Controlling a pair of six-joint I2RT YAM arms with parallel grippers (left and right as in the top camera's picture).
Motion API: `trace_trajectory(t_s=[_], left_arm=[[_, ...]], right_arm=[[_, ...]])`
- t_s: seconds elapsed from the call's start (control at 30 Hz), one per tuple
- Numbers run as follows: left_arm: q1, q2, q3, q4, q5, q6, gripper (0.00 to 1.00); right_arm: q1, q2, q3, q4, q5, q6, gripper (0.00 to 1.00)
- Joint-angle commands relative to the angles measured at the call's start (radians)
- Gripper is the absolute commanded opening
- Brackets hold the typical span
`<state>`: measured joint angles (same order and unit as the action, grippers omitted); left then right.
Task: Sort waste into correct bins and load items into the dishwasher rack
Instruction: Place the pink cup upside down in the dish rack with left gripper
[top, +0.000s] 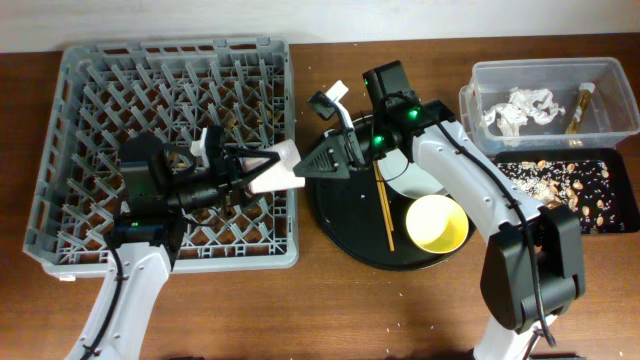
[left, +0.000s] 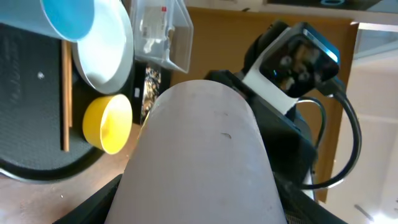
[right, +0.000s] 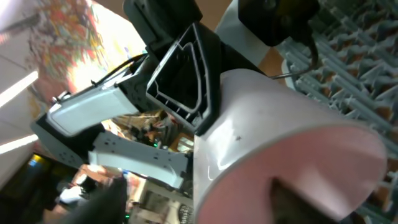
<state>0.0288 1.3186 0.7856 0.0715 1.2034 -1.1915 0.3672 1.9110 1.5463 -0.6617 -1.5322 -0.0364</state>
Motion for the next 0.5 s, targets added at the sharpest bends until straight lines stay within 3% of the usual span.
trace_trajectory(t_s=[0.0,0.17,0.27,0.33,0.47], left_arm=[[0.005,-0.005,0.016,0.003,-0.099,0.129,0.25],[0.005,-0.005,0.035,-0.092,-0.365,0.251,0.22],[0.004,-0.005,0.191,-0.420,-0.546,0.434,0.22],[-0.004,-0.005,0.386,-0.714,-0.731,0.580,0.22],[-0.164,-0.001,0.454,-0.900,-1.040,0.611,0.22]], right_arm=[[-0.077,0.007,-0.005,0.001,0.090,-0.008,1.00],[-0.259,0.000,-0.005,-0.086,0.297,-0.013,0.98],[-0.284,-0.028,-0.005,-0.152,0.458,-0.042,0.98],[-0.283,-0.054,-0.004,-0.200,0.595,-0.042,0.98],[-0.283,-0.056,-0.003,-0.233,0.640,-0.043,0.98]])
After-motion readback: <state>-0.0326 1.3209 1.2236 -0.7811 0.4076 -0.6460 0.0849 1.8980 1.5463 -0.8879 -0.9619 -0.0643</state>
